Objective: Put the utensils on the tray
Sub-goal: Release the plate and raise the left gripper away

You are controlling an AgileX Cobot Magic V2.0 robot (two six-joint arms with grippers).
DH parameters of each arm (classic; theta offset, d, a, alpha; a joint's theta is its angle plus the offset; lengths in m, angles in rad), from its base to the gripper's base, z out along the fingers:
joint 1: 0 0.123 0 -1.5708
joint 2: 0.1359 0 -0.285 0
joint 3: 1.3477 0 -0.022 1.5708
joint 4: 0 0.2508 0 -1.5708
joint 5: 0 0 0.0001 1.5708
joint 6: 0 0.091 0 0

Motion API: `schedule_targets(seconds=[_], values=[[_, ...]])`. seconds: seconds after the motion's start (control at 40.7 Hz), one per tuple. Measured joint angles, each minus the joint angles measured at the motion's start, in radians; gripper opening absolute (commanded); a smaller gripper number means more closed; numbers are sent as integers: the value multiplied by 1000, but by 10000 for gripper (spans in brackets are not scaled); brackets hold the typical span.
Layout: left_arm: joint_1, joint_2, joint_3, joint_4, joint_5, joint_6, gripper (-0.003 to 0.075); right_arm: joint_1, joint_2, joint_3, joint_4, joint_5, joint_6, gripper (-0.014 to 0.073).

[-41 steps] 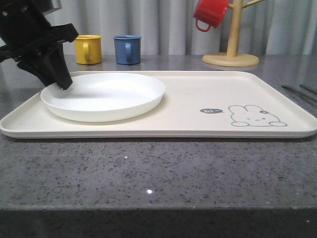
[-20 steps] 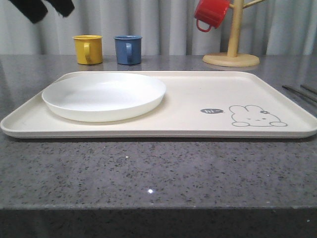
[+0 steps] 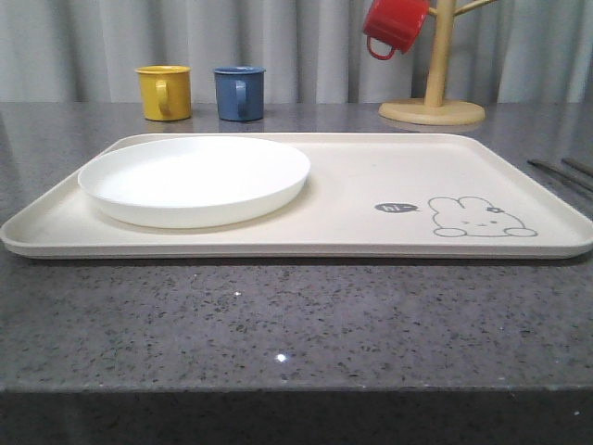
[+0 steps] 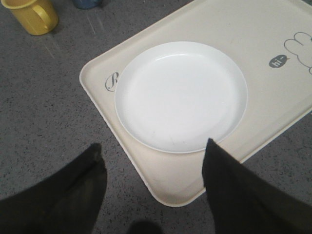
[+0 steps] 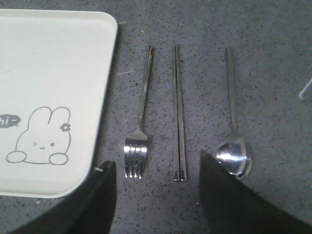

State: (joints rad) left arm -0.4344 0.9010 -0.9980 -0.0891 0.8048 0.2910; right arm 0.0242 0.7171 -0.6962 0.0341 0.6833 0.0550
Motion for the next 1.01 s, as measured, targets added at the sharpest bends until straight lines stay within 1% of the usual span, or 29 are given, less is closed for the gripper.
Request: schedule_targets(seconds=[0.074,0.246,0.442,0.639,0.761,1.007], values=[[0,-107,76,0,-22,-2,422,0,0,0,0,0,0,413],[-2,-299,196,-11,-34,-2,422,0,0,0,0,0,0,413],[-4,-435,276,-15,-38,-2,422,0,0,0,0,0,0,413],[-4,-455,288,-16,-42,-2,422,0,0,-1,0,9,0,413],[-4,-455,288,-16,-44,-2,422,0,18,-36,0,77,0,413],[-4,-455,288,-16,-46,-3,422,0,133,-185,-24,258,0,413]])
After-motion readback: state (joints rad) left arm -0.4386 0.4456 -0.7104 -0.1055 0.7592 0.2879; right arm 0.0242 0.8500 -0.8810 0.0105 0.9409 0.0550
